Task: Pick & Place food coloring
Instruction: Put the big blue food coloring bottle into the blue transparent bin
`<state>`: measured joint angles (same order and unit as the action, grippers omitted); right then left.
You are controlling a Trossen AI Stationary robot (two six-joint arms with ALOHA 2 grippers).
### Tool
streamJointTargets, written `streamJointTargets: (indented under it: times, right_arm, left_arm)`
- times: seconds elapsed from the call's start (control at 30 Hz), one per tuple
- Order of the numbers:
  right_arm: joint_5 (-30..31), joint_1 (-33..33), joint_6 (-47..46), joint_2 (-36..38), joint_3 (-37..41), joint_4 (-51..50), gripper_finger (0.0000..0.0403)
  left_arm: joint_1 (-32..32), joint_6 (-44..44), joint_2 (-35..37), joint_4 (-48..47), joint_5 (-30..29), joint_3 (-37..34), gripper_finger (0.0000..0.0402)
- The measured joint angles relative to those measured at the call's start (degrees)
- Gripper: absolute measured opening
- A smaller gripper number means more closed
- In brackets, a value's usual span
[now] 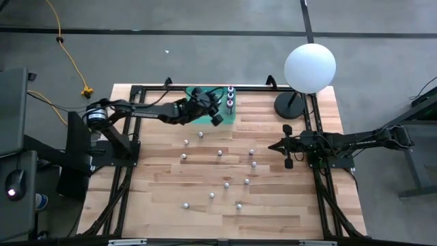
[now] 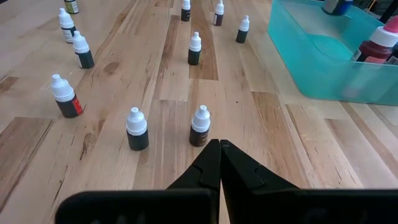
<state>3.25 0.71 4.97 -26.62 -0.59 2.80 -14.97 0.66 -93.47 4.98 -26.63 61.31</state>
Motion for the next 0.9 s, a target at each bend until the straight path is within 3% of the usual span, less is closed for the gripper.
streamJointTargets:
  times: [0.53,0.9]
  right_arm:
    - [0.0,0.0,0.0,0.0,0.0,0.0,0.0]
    - [0.0,0.0,0.0,0.0,0.0,0.0,0.0]
  left_arm:
    - [0.8,15.3,-8.6,9.1,-2.7,0.2,0.0111]
    - [1.6,16.8,-13.8,14.1,-4.6,0.2,0.0111]
